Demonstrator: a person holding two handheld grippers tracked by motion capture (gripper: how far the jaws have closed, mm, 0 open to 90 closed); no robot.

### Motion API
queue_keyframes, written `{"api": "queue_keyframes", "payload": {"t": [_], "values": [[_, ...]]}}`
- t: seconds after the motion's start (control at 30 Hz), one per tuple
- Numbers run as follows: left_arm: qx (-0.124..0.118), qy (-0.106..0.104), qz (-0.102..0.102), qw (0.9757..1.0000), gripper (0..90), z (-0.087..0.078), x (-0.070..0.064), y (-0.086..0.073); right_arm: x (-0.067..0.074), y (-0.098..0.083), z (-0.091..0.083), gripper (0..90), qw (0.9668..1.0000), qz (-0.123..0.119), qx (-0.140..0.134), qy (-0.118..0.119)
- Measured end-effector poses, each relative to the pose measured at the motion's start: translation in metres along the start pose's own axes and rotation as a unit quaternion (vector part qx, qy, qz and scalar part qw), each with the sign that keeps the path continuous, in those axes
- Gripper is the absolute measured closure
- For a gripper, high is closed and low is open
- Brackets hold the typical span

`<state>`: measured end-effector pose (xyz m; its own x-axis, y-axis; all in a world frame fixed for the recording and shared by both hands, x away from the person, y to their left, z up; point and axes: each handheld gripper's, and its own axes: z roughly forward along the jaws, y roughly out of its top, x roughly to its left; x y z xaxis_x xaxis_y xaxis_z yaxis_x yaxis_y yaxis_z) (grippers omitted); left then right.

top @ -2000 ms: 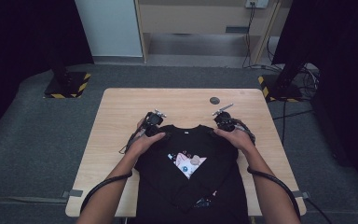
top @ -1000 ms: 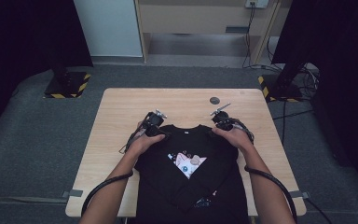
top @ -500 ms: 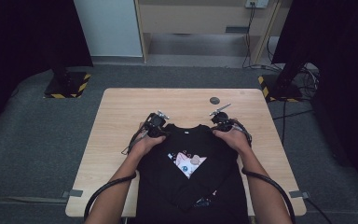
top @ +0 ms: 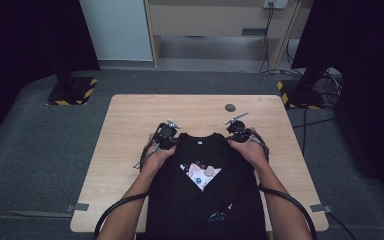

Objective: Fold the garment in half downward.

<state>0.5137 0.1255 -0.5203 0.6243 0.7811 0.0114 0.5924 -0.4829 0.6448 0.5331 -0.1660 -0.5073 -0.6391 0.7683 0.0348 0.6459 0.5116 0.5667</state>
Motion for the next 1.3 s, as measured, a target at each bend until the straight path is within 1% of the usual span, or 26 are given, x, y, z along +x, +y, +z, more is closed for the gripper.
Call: {"api": "queue_keyframes", "payload": {"t": [0.1, 0.23, 0.33, 0.4, 0.43, 0.53, 0.6, 0.73, 0.83, 0.87, 1.0, 1.13, 1.3], "values": [[-0.001, -0.003, 0.005, 1.0000, 86.8, 0.000, 0.000, 0.000, 0.001, 0.000, 0.000, 86.0, 1.0000, -0.002, 0.002, -0.001], [0.002, 0.000, 0.010, 0.9999, 87.5, 0.000, 0.000, 0.000, 0.001, 0.001, 0.001, 86.9, 1.0000, -0.004, 0.003, -0.003], [0.003, -0.004, 0.004, 1.0000, 87.5, -0.001, 0.001, 0.000, 0.002, 0.002, -0.001, 86.9, 1.0000, -0.005, -0.001, -0.004], [0.004, -0.003, 0.000, 1.0000, 87.5, -0.003, 0.004, 0.000, 0.003, 0.003, -0.003, 86.9, 0.9999, -0.010, -0.006, -0.007], [0.003, -0.002, -0.001, 1.0000, 87.5, -0.004, 0.004, 0.000, 0.003, 0.004, -0.004, 86.9, 0.9999, -0.008, -0.009, -0.006], [0.001, 0.000, 0.003, 1.0000, 87.6, -0.005, 0.005, 0.001, 0.005, 0.004, -0.004, 87.0, 0.9997, -0.016, -0.015, -0.009], [0.001, 0.002, 0.005, 1.0000, 87.6, -0.006, 0.004, 0.001, 0.005, 0.004, -0.004, 87.1, 0.9997, -0.017, -0.017, -0.010], [-0.011, 0.011, 0.005, 0.9999, 87.6, -0.007, 0.005, 0.002, 0.003, 0.004, -0.004, 87.1, 0.9996, -0.013, -0.023, -0.012], [-0.017, 0.014, 0.008, 0.9997, 87.6, -0.008, 0.004, 0.004, 0.003, 0.006, -0.005, 87.2, 0.9995, -0.014, -0.024, -0.014], [-0.023, 0.018, 0.013, 0.9995, 87.6, -0.009, 0.004, 0.007, 0.001, 0.010, -0.007, 87.2, 0.9994, -0.016, -0.024, -0.017], [-0.031, 0.027, 0.024, 0.9989, 87.6, -0.014, 0.006, 0.015, -0.001, 0.016, -0.010, 87.2, 0.9992, -0.019, -0.026, -0.022], [-0.044, 0.033, 0.026, 0.9982, 87.6, -0.021, 0.008, 0.025, -0.004, 0.024, -0.015, 87.2, 0.9989, -0.016, -0.033, -0.029], [-0.057, 0.049, 0.036, 0.9965, 87.6, -0.029, 0.010, 0.036, -0.005, 0.035, -0.024, 87.2, 0.9982, -0.016, -0.044, -0.038]]}}
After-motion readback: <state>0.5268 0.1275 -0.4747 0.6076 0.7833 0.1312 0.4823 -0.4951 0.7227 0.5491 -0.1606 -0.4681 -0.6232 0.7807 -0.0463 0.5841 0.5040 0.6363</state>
